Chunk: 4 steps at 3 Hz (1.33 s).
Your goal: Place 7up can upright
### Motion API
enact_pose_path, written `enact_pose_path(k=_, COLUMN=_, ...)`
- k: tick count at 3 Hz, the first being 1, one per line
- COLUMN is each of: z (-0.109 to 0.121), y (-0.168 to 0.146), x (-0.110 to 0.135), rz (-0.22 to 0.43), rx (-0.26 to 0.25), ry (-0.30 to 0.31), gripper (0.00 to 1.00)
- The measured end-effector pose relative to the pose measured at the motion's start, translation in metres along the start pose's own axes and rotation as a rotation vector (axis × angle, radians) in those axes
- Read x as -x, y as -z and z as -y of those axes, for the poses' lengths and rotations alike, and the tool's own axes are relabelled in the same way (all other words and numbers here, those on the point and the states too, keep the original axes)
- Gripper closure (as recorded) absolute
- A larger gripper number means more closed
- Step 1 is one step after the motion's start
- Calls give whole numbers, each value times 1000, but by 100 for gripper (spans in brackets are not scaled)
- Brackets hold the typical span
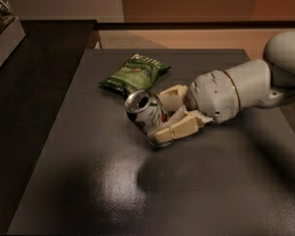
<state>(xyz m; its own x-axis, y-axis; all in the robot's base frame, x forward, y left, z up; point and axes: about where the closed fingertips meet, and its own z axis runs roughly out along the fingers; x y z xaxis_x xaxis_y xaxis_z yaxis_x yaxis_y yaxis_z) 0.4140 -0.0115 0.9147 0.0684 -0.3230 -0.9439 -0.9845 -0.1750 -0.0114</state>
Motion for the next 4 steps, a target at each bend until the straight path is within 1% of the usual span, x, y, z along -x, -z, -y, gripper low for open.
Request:
enact_pose_path(k=1, z=-4, y=-1, x=-6, rz=27, rx=-23, ry=-6, gripper=100)
enact_pose_path(k=2, z=-3, y=-5, x=-9, rz=69, rx=-59, ry=-30, gripper=100)
enact_pose_path(k=3, z=-1, y=-11, x=-12, rz=110, rx=-81, ry=-62, gripper=82)
enact_pose_path(k=4, z=5, y=-15, x=-17, rz=140, rx=-98, ry=-107, gripper=58)
